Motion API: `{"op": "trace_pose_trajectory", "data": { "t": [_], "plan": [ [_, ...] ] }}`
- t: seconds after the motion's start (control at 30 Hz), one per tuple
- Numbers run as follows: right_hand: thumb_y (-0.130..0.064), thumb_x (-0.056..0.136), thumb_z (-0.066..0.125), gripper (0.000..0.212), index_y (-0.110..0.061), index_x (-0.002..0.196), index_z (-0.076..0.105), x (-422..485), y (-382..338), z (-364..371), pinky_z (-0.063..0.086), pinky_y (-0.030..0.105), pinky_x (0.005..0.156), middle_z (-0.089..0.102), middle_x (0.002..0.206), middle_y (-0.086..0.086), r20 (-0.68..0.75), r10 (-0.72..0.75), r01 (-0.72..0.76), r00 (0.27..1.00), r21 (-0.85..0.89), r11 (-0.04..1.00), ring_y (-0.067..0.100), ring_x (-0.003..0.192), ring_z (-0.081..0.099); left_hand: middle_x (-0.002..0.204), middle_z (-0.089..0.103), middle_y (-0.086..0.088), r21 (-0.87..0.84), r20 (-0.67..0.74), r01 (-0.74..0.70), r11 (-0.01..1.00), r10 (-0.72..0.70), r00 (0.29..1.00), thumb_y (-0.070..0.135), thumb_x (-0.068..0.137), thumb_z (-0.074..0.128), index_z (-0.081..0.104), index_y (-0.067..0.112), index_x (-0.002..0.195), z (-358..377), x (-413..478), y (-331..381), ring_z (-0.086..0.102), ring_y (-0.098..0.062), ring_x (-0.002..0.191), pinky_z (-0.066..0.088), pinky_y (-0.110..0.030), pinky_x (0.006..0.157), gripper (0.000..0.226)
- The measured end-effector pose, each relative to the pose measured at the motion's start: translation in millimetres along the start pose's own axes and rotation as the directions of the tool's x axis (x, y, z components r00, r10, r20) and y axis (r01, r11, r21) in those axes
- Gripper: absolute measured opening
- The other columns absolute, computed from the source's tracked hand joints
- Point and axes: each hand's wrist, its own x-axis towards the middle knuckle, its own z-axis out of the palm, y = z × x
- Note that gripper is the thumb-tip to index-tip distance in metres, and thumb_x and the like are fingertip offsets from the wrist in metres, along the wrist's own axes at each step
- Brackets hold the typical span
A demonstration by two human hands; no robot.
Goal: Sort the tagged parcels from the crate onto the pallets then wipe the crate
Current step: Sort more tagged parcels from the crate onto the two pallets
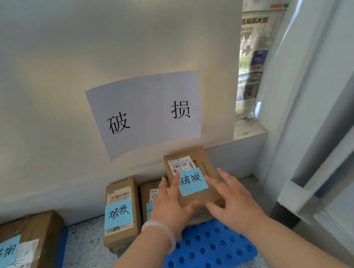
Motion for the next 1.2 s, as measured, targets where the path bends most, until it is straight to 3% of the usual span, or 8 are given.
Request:
{"op": "trace_pose_trajectory", "data": {
  "t": [0.13,0.33,0.57,0.8,0.97,1.2],
  "plan": [
    [-0.061,0.087,0.053,0.081,-0.048,0.151,0.006,-60,-11,11,0.002,0.038,0.121,-0.013,0.160,-0.016,-0.026,0.012,-0.015,1.000,-0.115,0.993,0.015,0.149,-0.009,0.163,-0.019,0.002,0.260,-0.049,-0.176,0.949,0.196,0.979,0.068,0.088,0.050,-0.015,0.045,0.151,4,-40,1,-0.006,-0.027,0.151,0.005,-0.047,0.123,0.093],
    [-0.076,0.076,0.046,0.094,-0.047,0.152,-0.002,-163,-30,34,-0.006,0.036,0.120,-0.020,0.159,-0.015,-0.078,0.139,-0.153,0.987,-0.231,0.961,0.013,0.148,-0.017,0.163,-0.018,0.004,0.354,0.036,-0.400,0.845,0.415,0.909,0.071,0.085,0.050,-0.020,0.047,0.149,22,-113,-2,-0.007,-0.020,0.152,0.004,-0.046,0.123,0.098],
    [-0.075,0.076,0.048,0.096,-0.044,0.153,0.002,-285,-34,44,-0.012,0.032,0.118,-0.015,0.160,-0.014,-0.247,0.263,-0.326,0.933,-0.266,0.907,0.011,0.149,-0.012,0.164,-0.014,0.006,0.274,0.182,-0.631,0.726,0.605,0.775,0.070,0.086,0.051,-0.015,0.048,0.151,63,-197,21,-0.007,-0.018,0.152,0.002,-0.047,0.122,0.095],
    [-0.066,0.084,0.056,0.090,-0.046,0.152,0.001,-405,-34,32,-0.013,0.032,0.115,-0.013,0.162,-0.013,-0.344,0.471,-0.540,0.812,-0.140,0.830,0.010,0.148,-0.014,0.165,-0.009,0.005,0.195,0.288,-0.825,0.531,0.772,0.566,0.071,0.084,0.052,-0.016,0.049,0.149,106,-281,67,0.001,-0.020,0.152,0.008,-0.048,0.122,0.098],
    [-0.061,0.086,0.058,0.088,-0.044,0.153,0.004,-471,-22,22,-0.013,0.034,0.117,-0.013,0.162,-0.011,-0.411,0.541,-0.628,0.734,-0.109,0.771,0.011,0.149,-0.014,0.165,-0.008,0.004,0.140,0.343,-0.899,0.416,0.831,0.438,0.066,0.088,0.052,-0.018,0.050,0.148,128,-334,102,-0.002,-0.021,0.152,0.008,-0.048,0.122,0.093],
    [-0.059,0.088,0.057,0.085,-0.044,0.152,0.004,-568,6,18,-0.011,0.035,0.116,-0.012,0.162,-0.013,-0.402,0.654,-0.713,0.641,0.004,0.701,0.012,0.148,-0.013,0.165,-0.011,0.007,0.080,0.429,-0.932,0.353,0.832,0.352,0.061,0.089,0.055,-0.016,0.050,0.149,183,-407,139,-0.003,-0.020,0.152,0.004,-0.045,0.124,0.094]
  ]
}}
